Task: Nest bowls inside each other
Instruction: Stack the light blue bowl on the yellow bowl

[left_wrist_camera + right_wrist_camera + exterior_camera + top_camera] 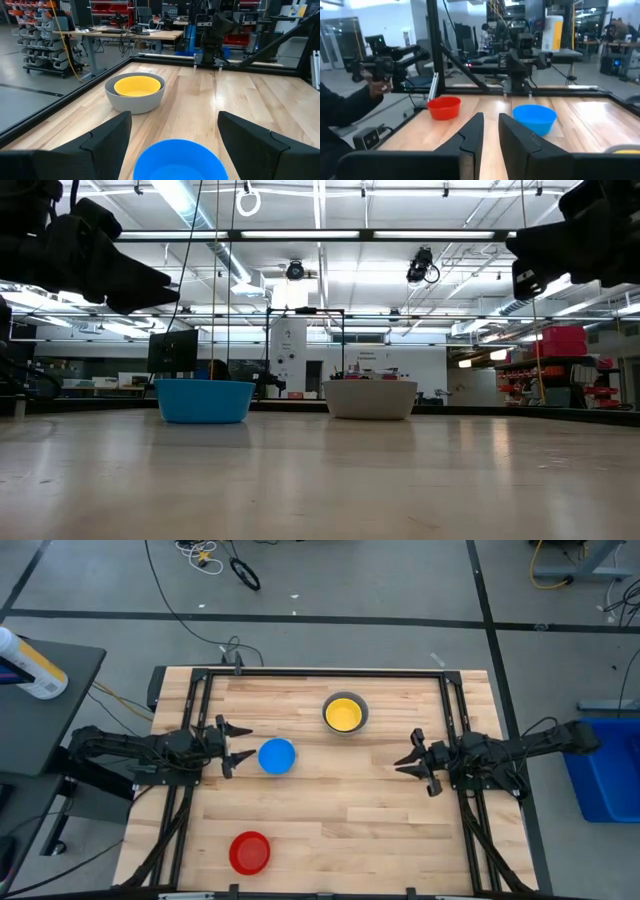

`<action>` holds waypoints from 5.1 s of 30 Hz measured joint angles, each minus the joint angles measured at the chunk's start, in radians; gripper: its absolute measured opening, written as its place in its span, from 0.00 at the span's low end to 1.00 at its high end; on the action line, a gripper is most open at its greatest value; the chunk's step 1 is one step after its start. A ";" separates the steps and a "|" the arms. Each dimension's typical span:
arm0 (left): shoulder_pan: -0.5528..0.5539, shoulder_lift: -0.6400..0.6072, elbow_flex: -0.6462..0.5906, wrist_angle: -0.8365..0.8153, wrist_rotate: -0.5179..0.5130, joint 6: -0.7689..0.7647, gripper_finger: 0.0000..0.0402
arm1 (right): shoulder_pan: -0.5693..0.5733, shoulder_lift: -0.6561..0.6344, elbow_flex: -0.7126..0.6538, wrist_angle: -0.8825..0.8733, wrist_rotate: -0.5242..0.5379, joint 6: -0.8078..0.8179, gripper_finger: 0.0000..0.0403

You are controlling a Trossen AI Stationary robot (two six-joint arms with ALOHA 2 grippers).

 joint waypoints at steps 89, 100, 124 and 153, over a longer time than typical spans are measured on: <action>0.163 1.043 -0.002 0.619 0.067 -0.280 0.76 | 0.000 -0.359 -0.002 -0.468 0.080 0.047 0.23; 0.163 1.204 0.010 0.819 0.087 -0.286 0.64 | 0.000 -0.357 -0.002 -0.469 0.080 0.047 0.22; 0.151 1.209 0.126 0.796 0.149 -0.139 0.02 | 0.000 -0.357 -0.002 -0.469 0.080 0.047 0.23; 0.441 1.502 0.504 1.148 0.449 -0.012 0.01 | 0.000 -0.345 -0.002 -0.468 0.080 0.047 0.26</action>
